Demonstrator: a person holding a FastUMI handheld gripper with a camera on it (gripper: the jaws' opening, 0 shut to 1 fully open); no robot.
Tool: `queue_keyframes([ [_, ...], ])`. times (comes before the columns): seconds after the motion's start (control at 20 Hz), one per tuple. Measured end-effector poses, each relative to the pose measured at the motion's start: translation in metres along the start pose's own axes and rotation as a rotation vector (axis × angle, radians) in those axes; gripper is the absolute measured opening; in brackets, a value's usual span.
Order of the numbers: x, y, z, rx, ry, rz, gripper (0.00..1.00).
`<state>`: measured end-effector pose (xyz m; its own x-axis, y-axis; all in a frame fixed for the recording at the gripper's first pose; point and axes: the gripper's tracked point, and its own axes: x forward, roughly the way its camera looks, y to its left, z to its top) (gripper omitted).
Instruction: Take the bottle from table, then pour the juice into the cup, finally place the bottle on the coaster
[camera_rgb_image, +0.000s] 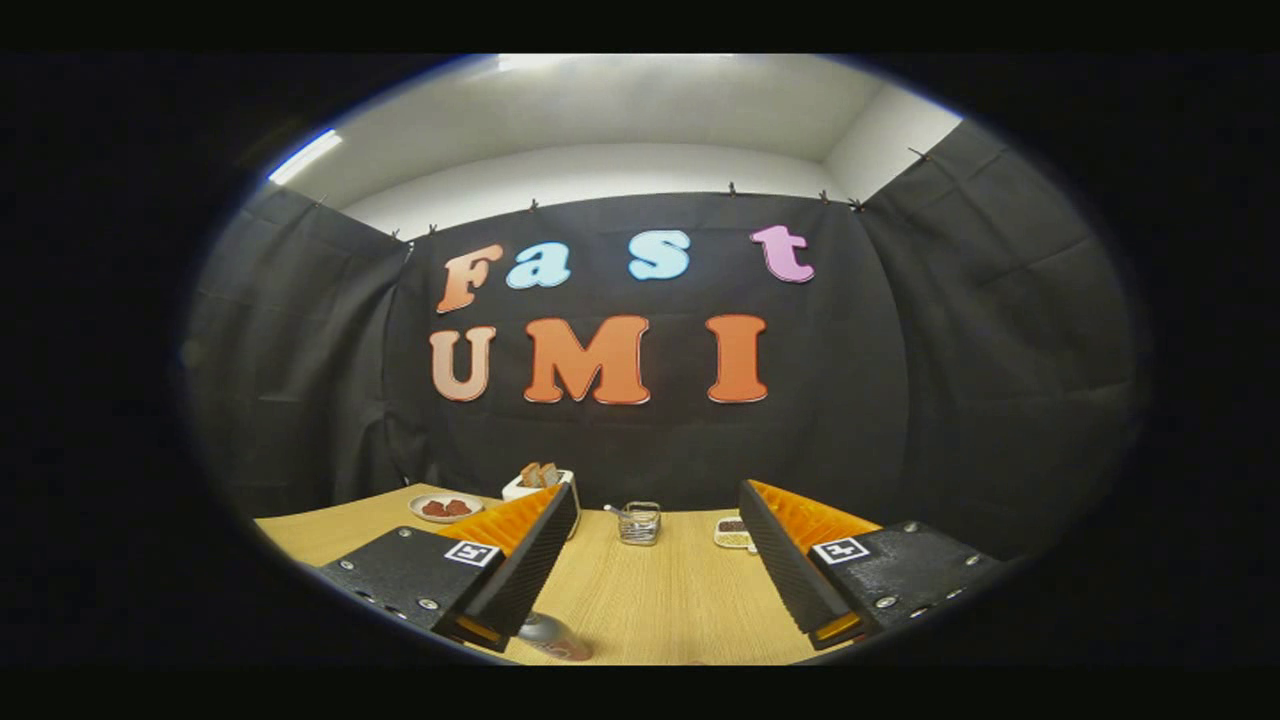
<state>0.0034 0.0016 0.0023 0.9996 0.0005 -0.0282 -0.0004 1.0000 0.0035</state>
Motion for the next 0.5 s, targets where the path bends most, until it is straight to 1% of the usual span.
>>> queue_keyframes([
  [0.25,0.0050,0.0033,-0.0044,-0.018,0.020,0.001,0.98],
  [0.5,0.0033,0.0098,-0.0061,-0.028,0.030,0.022,0.97],
])
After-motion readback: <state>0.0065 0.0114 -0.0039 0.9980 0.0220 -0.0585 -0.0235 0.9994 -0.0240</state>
